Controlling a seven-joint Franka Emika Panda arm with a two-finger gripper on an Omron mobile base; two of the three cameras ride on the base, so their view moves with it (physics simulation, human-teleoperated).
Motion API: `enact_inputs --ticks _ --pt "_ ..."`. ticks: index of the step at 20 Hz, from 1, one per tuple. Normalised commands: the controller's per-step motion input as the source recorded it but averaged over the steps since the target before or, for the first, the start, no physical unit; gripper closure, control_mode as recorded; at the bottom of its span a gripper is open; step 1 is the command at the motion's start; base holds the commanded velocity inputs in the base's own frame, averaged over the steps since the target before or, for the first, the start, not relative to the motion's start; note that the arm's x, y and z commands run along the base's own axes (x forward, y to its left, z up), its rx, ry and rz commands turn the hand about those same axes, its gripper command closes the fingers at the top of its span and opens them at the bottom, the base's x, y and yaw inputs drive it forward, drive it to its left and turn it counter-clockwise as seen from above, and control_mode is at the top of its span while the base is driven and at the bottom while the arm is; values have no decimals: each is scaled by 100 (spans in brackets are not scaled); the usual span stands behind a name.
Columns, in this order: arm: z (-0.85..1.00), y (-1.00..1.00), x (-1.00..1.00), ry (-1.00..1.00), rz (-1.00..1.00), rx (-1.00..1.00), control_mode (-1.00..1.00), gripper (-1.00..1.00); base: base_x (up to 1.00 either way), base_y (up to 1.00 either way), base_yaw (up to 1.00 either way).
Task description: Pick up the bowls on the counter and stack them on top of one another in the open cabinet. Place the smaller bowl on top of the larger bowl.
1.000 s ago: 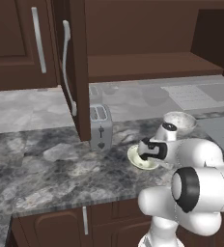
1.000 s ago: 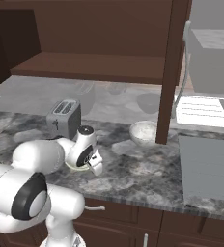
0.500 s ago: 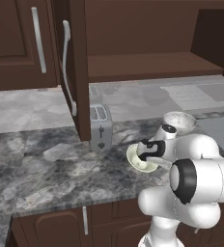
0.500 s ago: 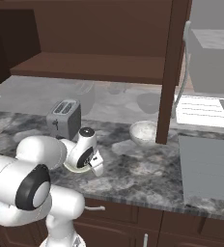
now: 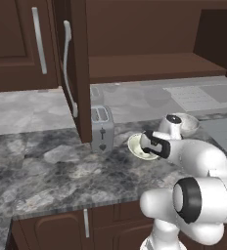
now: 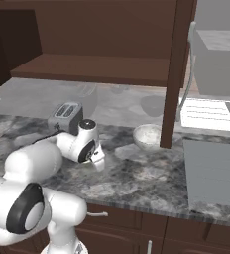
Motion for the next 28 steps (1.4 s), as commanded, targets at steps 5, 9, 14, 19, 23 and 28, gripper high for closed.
enact_inputs --ticks 5,9,14,19,23,28 --pt "65 -25 -16 0 -7 0 -100 100 0 0 0" --pt "53 -41 -31 -4 -7 -1 -100 100 0 0 0" --pt "41 -53 -20 -4 -10 0 -100 100 0 0 0" --pt "38 -52 2 0 -18 0 -100 100 0 0 0" --pt "34 -41 19 0 -20 0 -100 100 0 0 0" --pt "27 -41 32 0 -20 0 -100 100 0 0 0"
